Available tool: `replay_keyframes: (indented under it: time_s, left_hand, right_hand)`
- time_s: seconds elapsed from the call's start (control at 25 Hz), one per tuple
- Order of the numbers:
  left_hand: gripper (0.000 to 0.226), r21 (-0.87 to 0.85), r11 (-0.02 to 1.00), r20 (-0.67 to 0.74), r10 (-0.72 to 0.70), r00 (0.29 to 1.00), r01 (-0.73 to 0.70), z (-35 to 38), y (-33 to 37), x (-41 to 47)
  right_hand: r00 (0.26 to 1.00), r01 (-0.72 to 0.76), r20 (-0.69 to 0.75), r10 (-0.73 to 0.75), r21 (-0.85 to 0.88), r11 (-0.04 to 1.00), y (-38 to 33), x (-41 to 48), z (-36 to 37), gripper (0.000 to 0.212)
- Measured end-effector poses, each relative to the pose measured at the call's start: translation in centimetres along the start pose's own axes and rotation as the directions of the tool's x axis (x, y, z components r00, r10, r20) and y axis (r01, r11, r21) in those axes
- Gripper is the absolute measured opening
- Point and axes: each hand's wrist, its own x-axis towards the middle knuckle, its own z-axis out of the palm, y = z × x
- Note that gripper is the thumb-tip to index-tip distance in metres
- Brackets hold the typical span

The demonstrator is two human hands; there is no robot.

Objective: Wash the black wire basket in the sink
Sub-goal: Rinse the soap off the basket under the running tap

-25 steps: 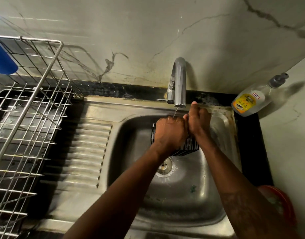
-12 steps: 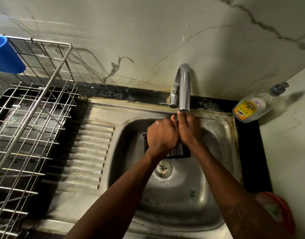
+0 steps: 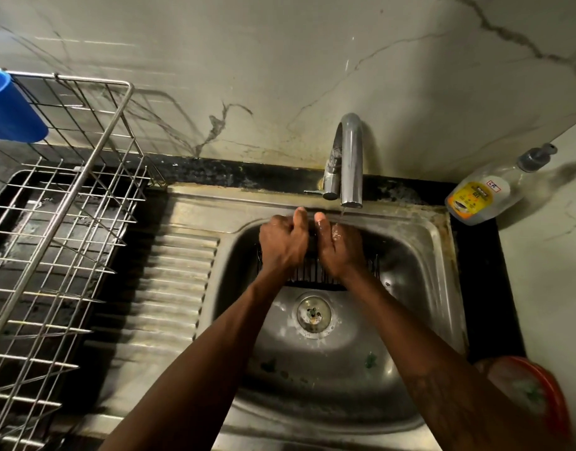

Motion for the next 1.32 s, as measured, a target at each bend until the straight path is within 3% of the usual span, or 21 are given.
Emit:
replay_keyframes:
  time_s: [0.08,0.16,0.2,0.28,0.4,0.48,0.56,0.68,0.76,0.84,0.92,1.0,1.04,1.12,1.2,1.32]
  left_hand:
    - [0.041,-0.147,0.98,0.015,-0.132,0.991,0.133,-0.7,-1.2,0.2]
    - [0.037,-0.161,0.97,0.016,-0.18,0.984,0.18,-1.2,-1.1,0.3]
    - [0.037,-0.15,0.972,0.001,-0.183,0.983,0.181,-1.1,-0.7,0.4]
    - [0.041,-0.149,0.977,0.004,-0.154,0.988,0.153,-0.9,0.0,1.0]
    - [0.042,-0.146,0.982,0.033,-0.116,0.993,0.12,-0.7,0.3,1.8]
    - [0.039,-0.158,0.979,0.028,-0.129,0.991,0.131,-0.8,-0.3,1.7]
    - [0.03,-0.137,0.979,0.045,-0.146,0.988,0.151,-1.1,-0.7,1.5]
    - [0.035,-0.184,0.978,0.062,-0.091,0.994,0.101,-1.7,-1.7,1.5]
    - [0.049,-0.214,0.974,0.069,-0.06,0.996,0.073,-2.0,-2.5,1.7]
    - [0.053,-0.252,0.962,0.069,-0.09,0.994,0.104,-1.6,-3.9,2.2]
    - [0.055,-0.283,0.951,0.109,-0.095,0.99,0.122,-0.7,-4.4,2.2]
    - [0.047,-0.275,0.954,0.131,-0.084,0.988,0.118,-0.1,-5.0,2.3]
    - [0.039,-0.282,0.951,0.123,-0.095,0.988,0.127,-0.2,-5.4,2.4]
    - [0.026,-0.305,0.929,0.087,-0.193,0.977,0.211,-0.7,-6.6,2.8]
    - [0.03,-0.241,0.943,0.083,-0.214,0.973,0.228,-0.9,-7.9,2.9]
    - [0.058,0.142,0.987,0.075,-0.088,0.993,0.077,-0.9,-8.0,1.7]
  right_hand:
    - [0.991,-0.127,0.028,0.133,-0.159,0.979,3.2,-0.7,-1.3,0.062]
    - [0.97,-0.243,-0.064,0.235,-0.329,0.912,5.5,-0.7,-2.8,0.072]
    - [0.964,-0.265,-0.101,0.245,-0.332,0.905,5.6,-0.4,-2.9,0.071]
    - [0.972,-0.23,-0.106,0.208,-0.27,0.935,3.3,0.1,-1.7,0.063]
    - [0.997,-0.051,-0.071,0.036,-0.222,0.974,-1.3,0.5,1.4,0.053]
    - [0.999,0.027,0.029,-0.022,-0.192,0.981,-1.2,0.4,1.3,0.053]
    - [0.994,-0.007,0.109,0.027,-0.182,0.983,1.1,-0.3,-0.6,0.06]
    - [0.98,-0.193,-0.024,0.2,-0.391,0.9,3.8,-1.2,-3.3,0.068]
    - [0.976,-0.218,-0.106,0.191,-0.476,0.852,4.1,-0.6,-2.7,0.077]
    - [0.992,-0.128,-0.047,0.12,-0.461,0.878,2.7,0.0,-1.1,0.081]
    - [0.996,0.062,0.083,-0.028,-0.437,0.897,0.9,-0.3,0.7,0.07]
    - [0.983,0.182,0.12,-0.141,-0.477,0.86,0.1,-0.5,1.1,0.061]
    - [0.981,0.187,0.136,-0.137,-0.5,0.846,0.8,-0.3,0.6,0.062]
    - [0.991,0.063,0.135,0.015,-0.55,0.833,3.1,0.0,-1.4,0.069]
    - [0.99,-0.051,0.07,0.12,-0.622,0.782,4.9,-0.3,-2.9,0.072]
    - [0.997,-0.034,0.029,0.072,-0.667,0.744,4.3,-0.4,-2.0,0.065]
